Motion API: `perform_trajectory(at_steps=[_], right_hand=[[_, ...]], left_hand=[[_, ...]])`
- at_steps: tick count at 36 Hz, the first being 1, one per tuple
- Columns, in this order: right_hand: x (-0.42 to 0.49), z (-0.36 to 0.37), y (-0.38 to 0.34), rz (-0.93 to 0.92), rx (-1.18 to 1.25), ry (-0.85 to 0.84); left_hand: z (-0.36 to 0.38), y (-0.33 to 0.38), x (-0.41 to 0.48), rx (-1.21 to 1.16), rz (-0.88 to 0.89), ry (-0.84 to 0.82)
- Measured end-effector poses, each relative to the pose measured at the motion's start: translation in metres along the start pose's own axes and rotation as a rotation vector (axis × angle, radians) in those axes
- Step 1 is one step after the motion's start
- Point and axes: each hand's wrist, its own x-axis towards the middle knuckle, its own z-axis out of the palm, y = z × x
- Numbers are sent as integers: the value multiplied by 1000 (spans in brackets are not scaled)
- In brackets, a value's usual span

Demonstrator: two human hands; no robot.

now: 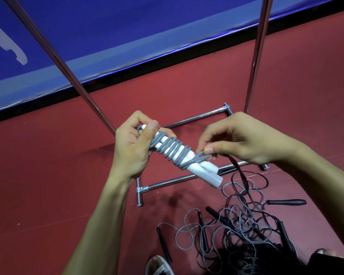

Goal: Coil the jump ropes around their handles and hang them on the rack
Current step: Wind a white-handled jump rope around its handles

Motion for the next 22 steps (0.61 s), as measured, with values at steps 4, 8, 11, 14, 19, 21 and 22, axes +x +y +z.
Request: perform_trajectory(at_steps=[4,8,11,14,19,21,22], right_hand=[[-2,5,1,53,230,16],[-3,5,0,99,131,-124],[-2,3,-1,144,73,-134],[0,1,-1,152,-28,-126],[0,0,-2,126,-8,-6],[-2,-1,-4,112,52,3],[-3,-1,-5,102,80,-12]], left_hand=[[-1,0,-1,-2,-5,-8],[-3,-2,-2,19,-6,-29],[-3,-3,-3,28,-17,-34],[-1,-5,-3,34,-25,-31],[-1,-3,-2,-1,-29,-5],[-1,-2,-1,-2,-17,11],[-2,-2,-1,1,-11,16]])
